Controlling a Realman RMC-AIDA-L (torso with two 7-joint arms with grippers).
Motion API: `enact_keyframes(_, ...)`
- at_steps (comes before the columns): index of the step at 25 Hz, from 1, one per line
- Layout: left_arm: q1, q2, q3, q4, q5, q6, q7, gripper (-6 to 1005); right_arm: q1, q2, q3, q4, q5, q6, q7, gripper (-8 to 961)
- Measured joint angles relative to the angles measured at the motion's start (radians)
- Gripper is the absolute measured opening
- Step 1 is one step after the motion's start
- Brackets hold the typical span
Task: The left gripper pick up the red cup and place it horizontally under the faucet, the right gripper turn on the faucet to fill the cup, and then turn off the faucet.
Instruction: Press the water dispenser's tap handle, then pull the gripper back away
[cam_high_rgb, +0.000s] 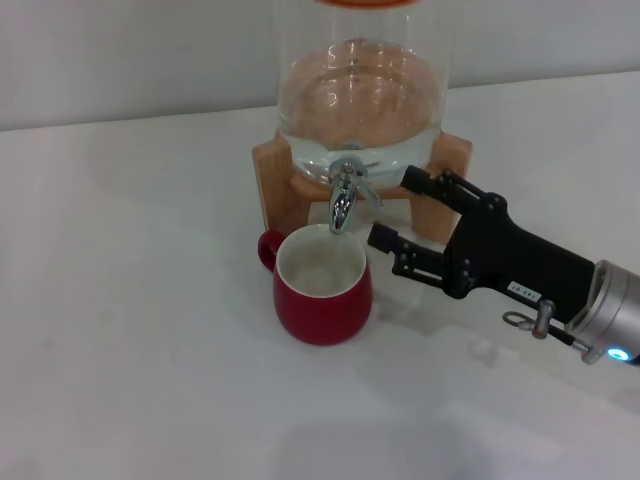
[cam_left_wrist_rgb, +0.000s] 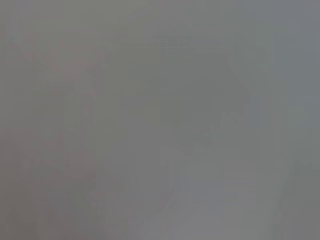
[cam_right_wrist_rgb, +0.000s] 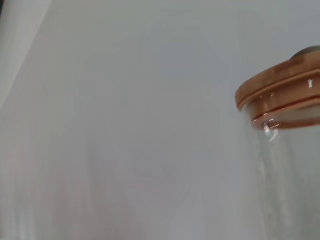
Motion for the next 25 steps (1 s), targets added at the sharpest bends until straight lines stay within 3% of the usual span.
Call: enact_keyframes(25, -0.006, 0.002, 0.0, 0.004, 0.0, 0.014, 0.0, 835, -0.031, -0.004, 0.026, 0.009, -0.009, -0.147, 0.0, 852)
